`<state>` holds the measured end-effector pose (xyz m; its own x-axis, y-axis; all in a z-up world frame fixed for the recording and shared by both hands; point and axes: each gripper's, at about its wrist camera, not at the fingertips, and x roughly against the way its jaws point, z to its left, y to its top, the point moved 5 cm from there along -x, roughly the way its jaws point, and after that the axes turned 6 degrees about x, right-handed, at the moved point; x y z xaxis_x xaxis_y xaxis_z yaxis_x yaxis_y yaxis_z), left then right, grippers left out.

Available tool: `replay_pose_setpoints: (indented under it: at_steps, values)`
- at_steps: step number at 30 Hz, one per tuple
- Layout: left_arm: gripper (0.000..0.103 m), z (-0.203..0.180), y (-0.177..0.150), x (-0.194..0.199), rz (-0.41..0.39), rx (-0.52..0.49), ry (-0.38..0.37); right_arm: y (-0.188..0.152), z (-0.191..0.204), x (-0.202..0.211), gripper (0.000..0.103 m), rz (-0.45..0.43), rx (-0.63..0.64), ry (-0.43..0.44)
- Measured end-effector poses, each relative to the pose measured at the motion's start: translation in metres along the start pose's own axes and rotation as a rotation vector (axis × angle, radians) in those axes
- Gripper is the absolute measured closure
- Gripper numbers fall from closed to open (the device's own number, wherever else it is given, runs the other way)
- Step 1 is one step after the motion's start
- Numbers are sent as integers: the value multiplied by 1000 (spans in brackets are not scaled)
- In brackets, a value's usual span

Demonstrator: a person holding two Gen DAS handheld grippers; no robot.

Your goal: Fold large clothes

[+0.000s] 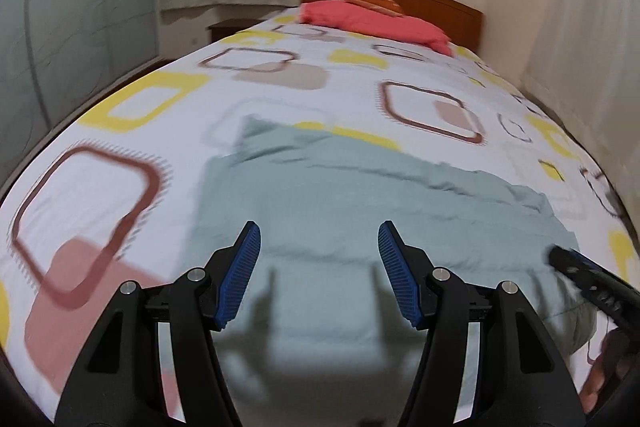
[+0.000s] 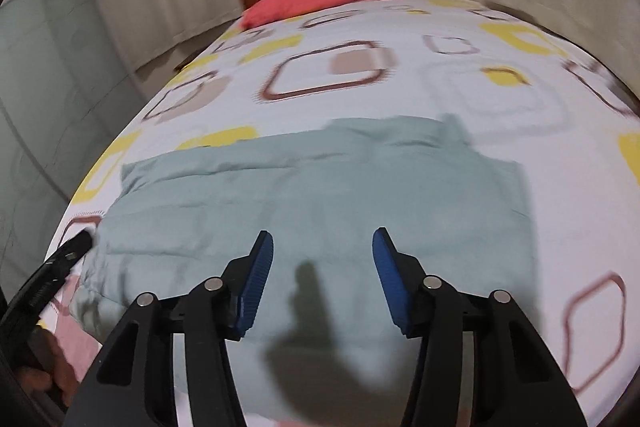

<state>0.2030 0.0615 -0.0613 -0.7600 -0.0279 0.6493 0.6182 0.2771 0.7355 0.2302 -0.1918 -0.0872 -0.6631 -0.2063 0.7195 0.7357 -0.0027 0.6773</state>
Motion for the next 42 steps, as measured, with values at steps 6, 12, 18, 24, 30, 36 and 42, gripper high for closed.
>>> replay_pose_setpoints:
  at_steps: [6,12,18,24,30,36,42]
  values:
    - [44,-27,1,-35,39,-34,8,13,34,-31,53,27,71,-4]
    - [50,-25,-22,-63,84,-47,57,-2,37,-62,53,67,96,-58]
    - [50,-26,-30,-80,112,-63,80,-12,41,-80,53,81,145,-114]
    - [49,-28,-36,-88,115,-88,104,-15,42,-87,53,77,160,-141]
    - [49,-31,-39,-89,113,-110,129,-16,43,-88,53,71,165,-146]
    - [49,-33,-39,-91,110,-127,149,-16,42,-88,53,70,163,-145]
    - [49,-34,-38,-92,112,-134,157,-16,42,-88,52,65,164,-145]
